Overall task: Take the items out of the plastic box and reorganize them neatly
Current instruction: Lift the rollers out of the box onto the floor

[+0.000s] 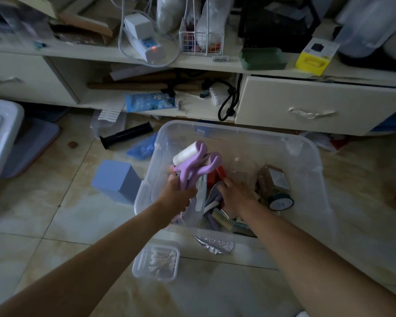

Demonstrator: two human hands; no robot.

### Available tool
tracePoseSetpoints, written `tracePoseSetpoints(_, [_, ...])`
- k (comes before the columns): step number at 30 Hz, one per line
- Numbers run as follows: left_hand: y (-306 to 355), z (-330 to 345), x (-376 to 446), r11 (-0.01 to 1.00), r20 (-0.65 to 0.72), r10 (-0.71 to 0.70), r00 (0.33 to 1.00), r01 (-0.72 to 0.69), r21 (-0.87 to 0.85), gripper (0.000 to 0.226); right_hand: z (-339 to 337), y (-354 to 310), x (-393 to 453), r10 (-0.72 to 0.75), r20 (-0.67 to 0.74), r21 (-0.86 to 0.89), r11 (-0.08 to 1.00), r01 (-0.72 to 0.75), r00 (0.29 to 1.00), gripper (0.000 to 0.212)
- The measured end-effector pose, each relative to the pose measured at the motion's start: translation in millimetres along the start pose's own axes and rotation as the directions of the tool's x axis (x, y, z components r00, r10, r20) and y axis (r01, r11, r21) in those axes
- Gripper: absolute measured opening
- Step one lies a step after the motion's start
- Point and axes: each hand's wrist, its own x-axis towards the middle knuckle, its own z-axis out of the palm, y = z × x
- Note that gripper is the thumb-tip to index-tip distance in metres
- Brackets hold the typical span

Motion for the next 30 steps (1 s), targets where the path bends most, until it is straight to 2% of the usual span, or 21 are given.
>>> tracePoseSetpoints(2, [0, -1, 0, 1.0, 0.0, -0.007, 1.0, 0.007, -0.017, 0.032, 4, 6, 6, 0.089, 0.112, -0.006, 0.996, -0.089, 0.99, 0.065])
tracePoseSetpoints(5, [1, -3, -2, 0.999, 0.004, -0.002, 1.0, 0.002, -0.037, 0.03, 13, 17, 11, 0.12, 0.195, -0.013, 0.993, -0.12, 0.973, 0.085])
tracePoseSetpoints(8, [2, -3, -3, 0.997, 0.009, -0.006, 1.0, 0.007, -0.071, 0.03, 18, 19, 8, 0.126, 0.263, 0.04, 0.989, -0.142, 0.956, 0.069])
tracePoseSetpoints(10, [2, -4, -3, 0.995, 0.015, -0.009, 1.0, 0.01, -0.096, 0.029, 22, 17, 7, 0.133, 0.292, 0.159, 0.97, -0.185, 0.947, 0.059])
tracePoseSetpoints(14, [4, -7, -3, 0.989, 0.017, -0.012, 1.0, 0.015, -0.149, 0.027, 20, 24, 13, 0.171, 0.225, 0.405, 0.879, -0.251, 0.959, 0.039])
tracePoseSetpoints(16, [5, -8, -3, 0.986, 0.007, -0.009, 1.0, 0.01, -0.166, 0.026, 18, 29, 12, 0.197, 0.219, 0.456, 0.845, -0.278, 0.956, 0.046])
tracePoseSetpoints(18, [6, -10, -3, 0.982, 0.002, -0.01, 1.0, 0.011, -0.191, 0.023, 20, 32, 10, 0.203, 0.243, 0.475, 0.827, -0.299, 0.948, 0.074])
tracePoseSetpoints(20, [6, -12, -3, 0.977, 0.001, -0.019, 1.0, 0.018, -0.212, 0.023, 20, 35, 9, 0.213, 0.229, 0.472, 0.829, -0.299, 0.95, 0.087])
tracePoseSetpoints(22, [6, -13, -4, 0.978, 0.002, -0.03, 1.0, 0.03, -0.208, 0.024, 20, 42, 7, 0.243, 0.196, 0.433, 0.848, -0.306, 0.95, 0.081])
tracePoseSetpoints(26, [6, -13, -4, 0.974, 0.001, -0.042, 0.999, 0.042, -0.222, 0.023, 9, 54, -7, 0.159, 0.398, 0.356, 0.881, -0.312, 0.903, 0.047])
tracePoseSetpoints(28, [8, -12, -3, 0.974, -0.002, -0.041, 0.999, 0.039, -0.225, 0.021, 4, 60, -13, 0.122, 0.44, 0.368, 0.879, -0.303, 0.89, 0.052])
tracePoseSetpoints(30, [8, -10, -2, 0.974, -0.013, -0.039, 0.999, 0.035, -0.223, 0.021, 0, 63, -15, 0.132, 0.459, 0.399, 0.853, -0.336, 0.879, 0.074])
